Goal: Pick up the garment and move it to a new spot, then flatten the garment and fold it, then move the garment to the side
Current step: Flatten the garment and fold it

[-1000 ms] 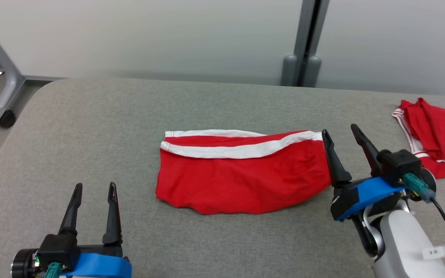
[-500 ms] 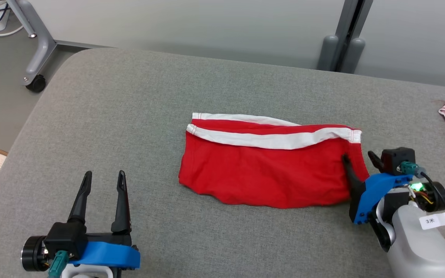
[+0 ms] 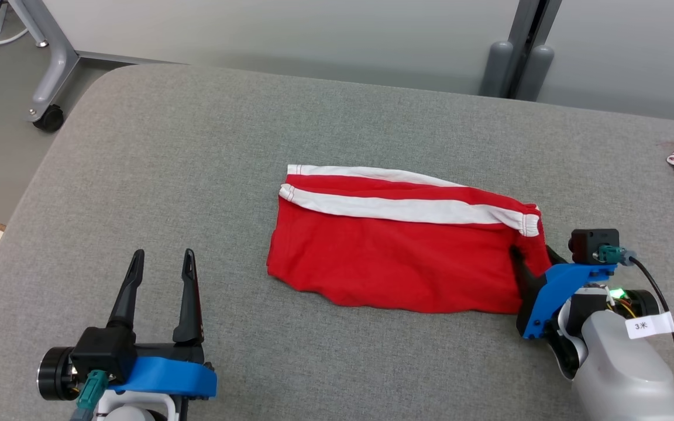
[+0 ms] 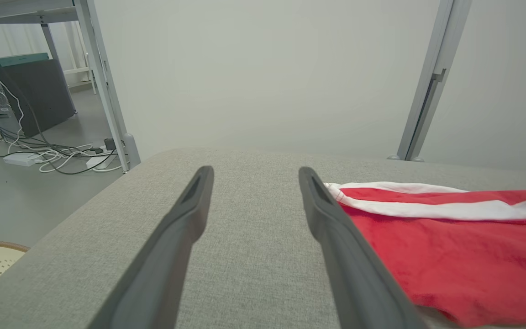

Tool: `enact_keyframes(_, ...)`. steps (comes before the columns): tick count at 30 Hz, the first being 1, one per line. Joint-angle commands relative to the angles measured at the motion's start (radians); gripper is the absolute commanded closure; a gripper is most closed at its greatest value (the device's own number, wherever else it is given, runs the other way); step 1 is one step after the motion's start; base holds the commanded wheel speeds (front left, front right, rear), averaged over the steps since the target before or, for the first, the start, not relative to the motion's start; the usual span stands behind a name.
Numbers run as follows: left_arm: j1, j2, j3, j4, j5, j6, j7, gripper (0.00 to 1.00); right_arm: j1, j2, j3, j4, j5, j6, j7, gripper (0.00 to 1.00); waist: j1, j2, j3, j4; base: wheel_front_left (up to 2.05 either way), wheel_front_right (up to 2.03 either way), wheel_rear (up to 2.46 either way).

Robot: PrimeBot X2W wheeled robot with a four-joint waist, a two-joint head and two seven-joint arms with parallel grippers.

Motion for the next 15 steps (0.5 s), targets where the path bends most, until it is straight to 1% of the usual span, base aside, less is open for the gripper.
enact_keyframes(1,-0.014,-0.001,0.004,0.002,-0.001,-0.003,-0.004,0.0,-0.004,0.006,0.01,0.019,0.015,0.0,0.008,0.95,-0.0001,-0.0001,0.002,0.001,0.0,0.0,0.0)
enact_keyframes(2,-0.017,-0.002,0.005,0.003,0.0,-0.004,-0.004,0.0,-0.011,0.001,0.02,0.026,0.025,0.0,0.009,1.0,-0.0001,-0.0001,0.003,0.001,0.0,0.0,0.0)
enact_keyframes(5,-0.017,-0.003,0.011,0.007,0.0,-0.006,-0.004,0.0,-0.029,-0.016,0.047,0.032,0.061,0.0,0.002,1.0,-0.0001,-0.0001,-0.002,-0.004,0.0,0.0,0.0)
enact_keyframes(9,0.003,-0.005,0.022,0.011,0.004,-0.007,-0.004,0.0,-0.03,-0.06,0.093,0.026,0.113,-0.001,0.005,1.0,-0.0001,-0.0001,-0.021,-0.019,0.0,0.0,0.0)
enact_keyframes(15,0.025,-0.005,0.029,0.004,0.006,-0.006,-0.004,0.0,0.015,-0.176,0.174,-0.007,0.178,-0.001,0.02,1.0,-0.0001,-0.0001,-0.047,-0.043,0.0,0.0,0.0)
